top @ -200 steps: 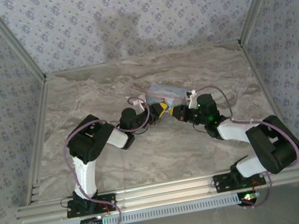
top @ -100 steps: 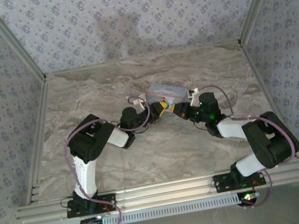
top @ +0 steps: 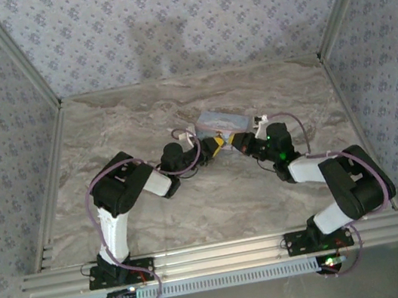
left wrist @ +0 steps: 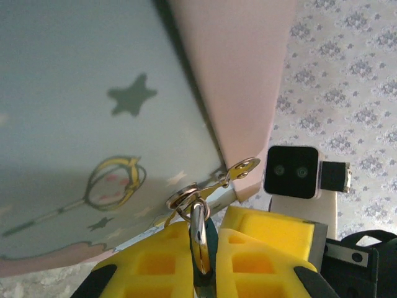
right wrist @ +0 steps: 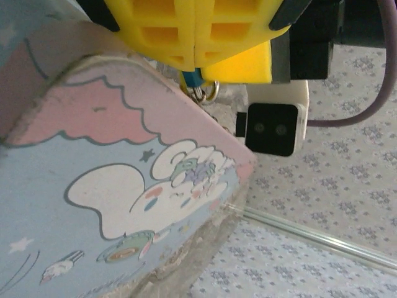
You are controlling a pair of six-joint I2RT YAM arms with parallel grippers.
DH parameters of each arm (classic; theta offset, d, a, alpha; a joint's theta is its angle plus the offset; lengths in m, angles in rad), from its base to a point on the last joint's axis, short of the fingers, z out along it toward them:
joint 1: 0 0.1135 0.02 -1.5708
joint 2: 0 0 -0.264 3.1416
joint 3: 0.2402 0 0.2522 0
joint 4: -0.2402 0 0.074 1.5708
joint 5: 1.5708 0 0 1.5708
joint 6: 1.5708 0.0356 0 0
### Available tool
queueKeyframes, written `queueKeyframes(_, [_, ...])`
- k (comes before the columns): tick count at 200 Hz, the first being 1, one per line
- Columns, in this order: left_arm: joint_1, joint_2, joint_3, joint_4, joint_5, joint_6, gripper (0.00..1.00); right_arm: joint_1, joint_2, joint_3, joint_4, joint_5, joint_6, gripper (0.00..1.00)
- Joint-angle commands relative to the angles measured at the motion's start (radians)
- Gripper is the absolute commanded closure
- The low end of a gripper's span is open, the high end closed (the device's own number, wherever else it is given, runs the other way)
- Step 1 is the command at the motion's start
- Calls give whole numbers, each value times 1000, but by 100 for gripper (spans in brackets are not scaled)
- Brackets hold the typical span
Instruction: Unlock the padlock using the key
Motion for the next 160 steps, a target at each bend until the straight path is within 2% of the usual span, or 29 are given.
queueKeyframes(1, [-35,-7,33,103,80,-6,97,35,15,-44,74,66,42,100])
queueKeyframes(60, [-19,-23,-5,101,18,-4,97,90,-40,-112,78,160,45,100])
queueKeyframes(105, [-11,-30,-33,101,-17,4,96,99,-192,-152,-7,223,37,100])
queueKeyframes(160, [-22,-25,-37,102,-62,5,95,116,-396,-222,-127,411,16,100])
